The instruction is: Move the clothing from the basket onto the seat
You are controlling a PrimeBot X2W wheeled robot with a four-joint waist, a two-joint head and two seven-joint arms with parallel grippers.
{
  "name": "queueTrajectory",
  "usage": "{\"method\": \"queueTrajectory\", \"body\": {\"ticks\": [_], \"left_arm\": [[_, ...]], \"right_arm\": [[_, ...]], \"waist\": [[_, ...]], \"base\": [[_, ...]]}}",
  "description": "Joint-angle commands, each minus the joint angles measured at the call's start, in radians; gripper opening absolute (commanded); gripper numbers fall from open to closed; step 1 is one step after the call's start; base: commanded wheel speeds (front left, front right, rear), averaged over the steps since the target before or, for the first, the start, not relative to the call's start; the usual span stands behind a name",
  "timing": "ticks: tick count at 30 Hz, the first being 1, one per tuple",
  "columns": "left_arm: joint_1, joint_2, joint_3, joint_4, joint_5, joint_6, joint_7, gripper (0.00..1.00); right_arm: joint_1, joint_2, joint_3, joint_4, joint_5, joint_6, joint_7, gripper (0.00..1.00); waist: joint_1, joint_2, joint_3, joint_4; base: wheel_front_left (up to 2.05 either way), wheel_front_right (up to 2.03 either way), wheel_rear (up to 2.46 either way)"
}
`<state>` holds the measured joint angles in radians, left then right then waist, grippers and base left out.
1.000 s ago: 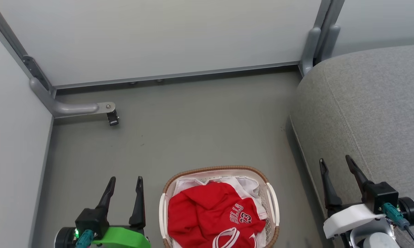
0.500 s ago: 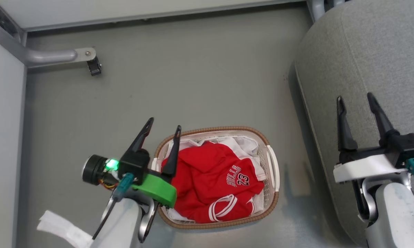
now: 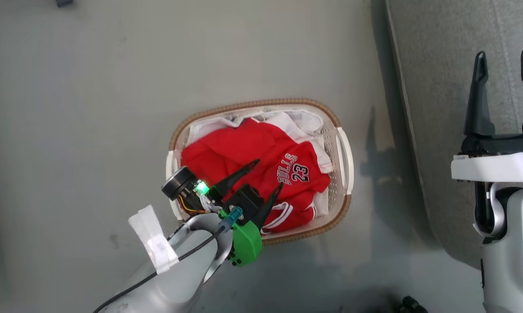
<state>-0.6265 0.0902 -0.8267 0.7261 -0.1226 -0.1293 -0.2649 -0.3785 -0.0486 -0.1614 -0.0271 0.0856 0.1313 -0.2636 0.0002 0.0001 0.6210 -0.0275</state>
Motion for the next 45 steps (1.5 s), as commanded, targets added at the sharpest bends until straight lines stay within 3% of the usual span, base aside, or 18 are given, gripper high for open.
{"method": "queueTrajectory", "body": {"ticks": [1,15,25,27,28,30,31,45], "left_arm": [[-0.026,0.014,-0.028,0.027,-0.020,-0.002,0.001,1.00],[-0.127,0.023,-0.335,0.230,-0.224,-0.002,0.001,1.00],[-0.185,0.026,-0.438,0.300,-0.350,-0.002,0.006,0.99],[-0.186,0.027,-0.446,0.302,-0.362,-0.002,0.016,0.73],[-0.187,0.028,-0.449,0.301,-0.369,-0.002,0.018,0.44],[-0.187,0.027,-0.452,0.298,-0.381,-0.002,0.023,0.25],[-0.187,0.027,-0.453,0.295,-0.389,-0.002,0.024,0.02],[-0.209,0.050,-0.443,0.240,-0.437,-0.002,-0.003,0.00]], "right_arm": [[-0.010,-0.003,-0.005,-0.006,0.015,-0.001,-0.002,1.00],[-0.050,-0.003,0.016,-0.019,0.087,-0.001,-0.002,1.00],[-0.058,-0.003,0.036,-0.015,0.118,-0.001,-0.002,1.00],[-0.059,-0.003,0.041,-0.012,0.124,-0.001,-0.002,1.00],[-0.059,-0.003,0.044,-0.011,0.127,-0.001,-0.002,1.00],[-0.061,-0.003,0.049,-0.009,0.130,-0.001,-0.002,1.00],[-0.062,-0.003,0.051,-0.008,0.132,-0.001,-0.002,1.00],[-0.036,-0.003,0.058,0.020,0.103,-0.001,-0.002,1.00]], "waist": [[-0.0002,-0.0001,0.098,-0.039],[-0.0002,-0.0001,0.187,-0.110],[-0.0002,-0.0001,0.219,-0.155],[-0.0002,-0.0001,0.219,-0.162],[-0.0002,-0.0001,0.219,-0.165],[-0.0002,-0.0001,0.218,-0.169],[-0.0002,-0.0001,0.218,-0.170],[-0.0002,-0.0001,0.117,-0.144]], "base": [[0.00,0.00,0.00],[0.00,0.00,0.00],[0.00,0.00,0.00],[0.00,0.00,0.00],[0.00,0.00,0.00],[0.00,0.00,0.00],[0.00,0.00,0.00],[0.00,0.00,0.00]]}}
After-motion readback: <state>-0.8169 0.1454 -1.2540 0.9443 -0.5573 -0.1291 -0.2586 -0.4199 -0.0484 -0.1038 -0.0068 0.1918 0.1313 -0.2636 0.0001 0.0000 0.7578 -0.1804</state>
